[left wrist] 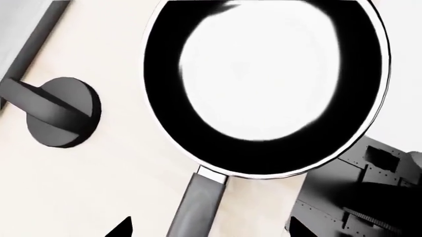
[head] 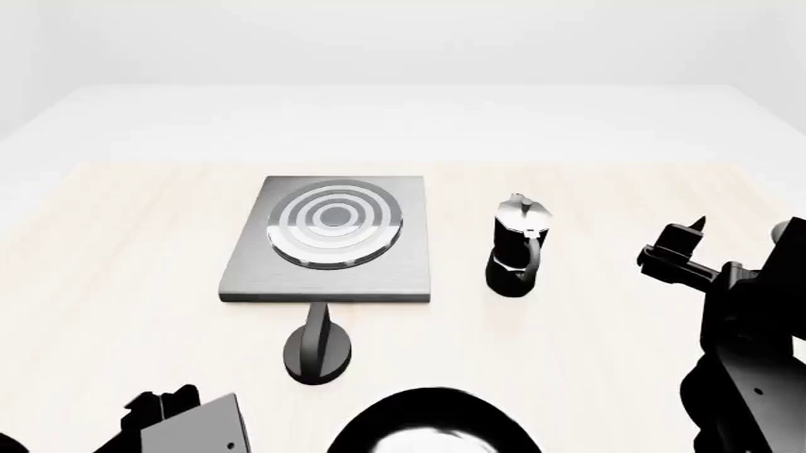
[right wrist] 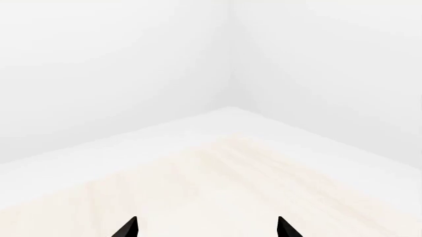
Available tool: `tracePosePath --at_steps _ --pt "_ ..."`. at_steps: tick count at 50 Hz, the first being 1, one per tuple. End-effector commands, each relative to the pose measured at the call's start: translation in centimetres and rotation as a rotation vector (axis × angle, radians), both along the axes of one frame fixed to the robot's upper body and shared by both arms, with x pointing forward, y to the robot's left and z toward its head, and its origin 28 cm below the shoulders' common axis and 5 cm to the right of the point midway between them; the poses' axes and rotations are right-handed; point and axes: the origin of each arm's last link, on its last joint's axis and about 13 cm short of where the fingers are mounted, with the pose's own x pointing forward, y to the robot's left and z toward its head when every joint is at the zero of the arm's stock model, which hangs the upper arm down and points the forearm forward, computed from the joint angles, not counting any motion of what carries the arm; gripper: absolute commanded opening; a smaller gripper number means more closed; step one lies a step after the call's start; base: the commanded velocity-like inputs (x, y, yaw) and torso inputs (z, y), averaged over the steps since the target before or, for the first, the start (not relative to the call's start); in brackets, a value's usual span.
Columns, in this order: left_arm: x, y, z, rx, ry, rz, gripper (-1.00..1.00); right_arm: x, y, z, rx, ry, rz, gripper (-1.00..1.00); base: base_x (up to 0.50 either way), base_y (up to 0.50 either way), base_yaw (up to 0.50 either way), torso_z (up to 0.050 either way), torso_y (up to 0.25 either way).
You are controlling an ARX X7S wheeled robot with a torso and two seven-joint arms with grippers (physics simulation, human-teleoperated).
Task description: Turn on the stove and put the frying pan on it.
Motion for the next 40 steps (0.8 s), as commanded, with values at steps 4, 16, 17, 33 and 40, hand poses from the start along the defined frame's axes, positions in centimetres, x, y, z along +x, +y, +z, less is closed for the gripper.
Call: tracePosePath --at_steps 4,16,17,33,40 --pt "0.3 0.2 -1.4 0.012 0.058 0.01 1.0 -0.1 0.0 0.1 -0.002 -0.003 -0.001 1.0 0.0 0.0 0.0 0.0 0.0" --pt "0.6 0.5 -2.5 0.021 0.09 0.026 1.0 -0.1 0.0 0.1 -0.002 -0.004 -0.002 1.0 0.0 0.0 0.0 0.0 0.0" --pt "0.6 0.5 -2.6 0.02 0.094 0.027 1.0 -0.1 0.0 0.1 -0.003 -0.004 -0.002 1.0 0.0 0.0 0.0 0.0 0.0" --pt "0.7 1.2 -3.1 0.033 0.119 0.069 1.0 0.0 0.1 0.0 -0.003 -0.004 0.001 1.0 0.0 0.0 0.0 0.0 0.0" --pt "0.6 1.2 -3.1 0.041 0.125 0.082 1.0 0.0 0.1 0.0 -0.001 -0.006 0.001 1.0 0.0 0.0 0.0 0.0 0.0"
